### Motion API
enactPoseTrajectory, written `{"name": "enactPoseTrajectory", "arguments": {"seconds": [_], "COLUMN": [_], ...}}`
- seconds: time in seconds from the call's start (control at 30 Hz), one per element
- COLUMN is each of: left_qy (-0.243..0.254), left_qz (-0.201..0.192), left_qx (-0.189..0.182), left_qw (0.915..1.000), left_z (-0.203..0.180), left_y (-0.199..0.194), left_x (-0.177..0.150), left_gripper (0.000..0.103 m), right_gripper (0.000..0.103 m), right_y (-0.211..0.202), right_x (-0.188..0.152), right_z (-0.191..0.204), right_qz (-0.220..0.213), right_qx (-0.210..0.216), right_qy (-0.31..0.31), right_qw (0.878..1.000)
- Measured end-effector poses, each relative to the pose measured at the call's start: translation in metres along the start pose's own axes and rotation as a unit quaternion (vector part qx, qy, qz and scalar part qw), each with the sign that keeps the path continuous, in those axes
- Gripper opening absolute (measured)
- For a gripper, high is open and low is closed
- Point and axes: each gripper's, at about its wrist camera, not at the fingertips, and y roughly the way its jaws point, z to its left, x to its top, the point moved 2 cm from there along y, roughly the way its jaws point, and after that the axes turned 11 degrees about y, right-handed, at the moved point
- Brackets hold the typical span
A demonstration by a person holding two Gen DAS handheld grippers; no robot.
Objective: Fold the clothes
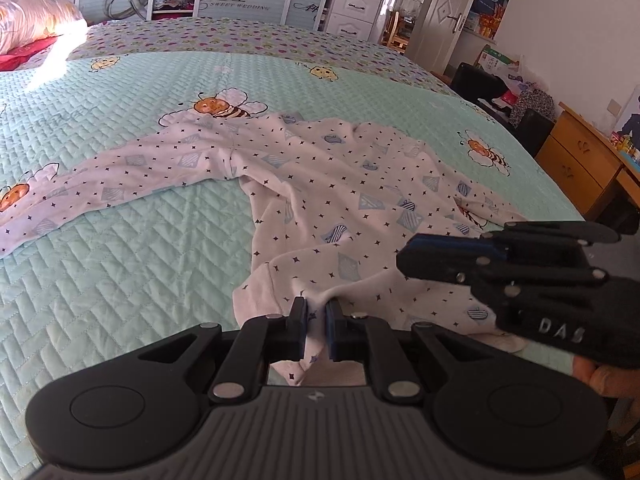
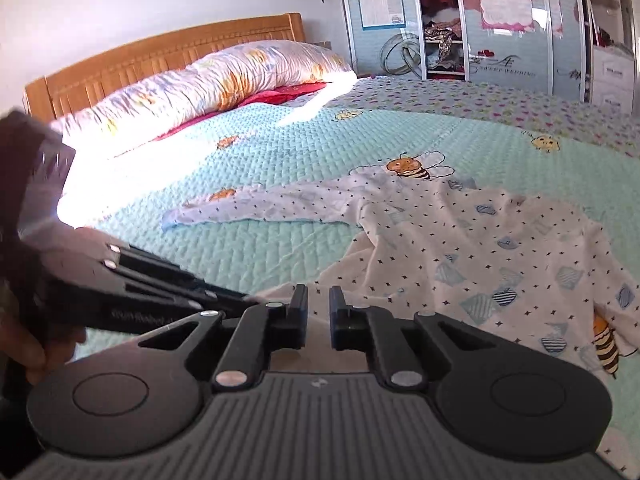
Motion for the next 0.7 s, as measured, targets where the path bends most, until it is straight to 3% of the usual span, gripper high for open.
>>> {"name": "enactPoseTrajectory", "arguments": {"seconds": [0.13, 0.3, 0.37, 0.5, 0.57, 0.7], "left_qy": [-0.007, -0.015, -0.011, -0.019, -0.023, 0.017], "left_qz": [-0.015, -0.018, -0.019, -0.011, -0.005, 0.006], "left_qx": [0.017, 0.031, 0.037, 0.049, 0.056, 0.052], "left_qw": [0.9997, 0.9992, 0.9991, 0.9985, 0.9981, 0.9985], "left_z": [0.003, 0.008, 0.009, 0.017, 0.021, 0.007], "left_y": [-0.004, -0.007, -0.010, -0.009, -0.008, -0.007], "left_x": [-0.007, -0.016, -0.019, -0.023, -0.025, -0.035], "left_gripper": [0.012, 0.033, 0.034, 0.034, 0.034, 0.034], "right_gripper": [0.011, 0.011, 0.011, 0.015, 0.030, 0.035], "right_y": [-0.004, 0.005, 0.007, 0.005, 0.005, 0.006], "right_x": [0.014, 0.023, 0.022, 0.009, -0.002, -0.025], "right_z": [-0.006, -0.017, -0.018, -0.001, 0.004, 0.014], "right_qz": [0.003, 0.014, 0.017, 0.030, 0.035, 0.046], "right_qx": [0.031, 0.049, 0.043, 0.019, 0.008, -0.015], "right_qy": [0.065, 0.136, 0.145, 0.059, 0.033, -0.020], "right_qw": [0.997, 0.989, 0.988, 0.998, 0.999, 0.999]}}
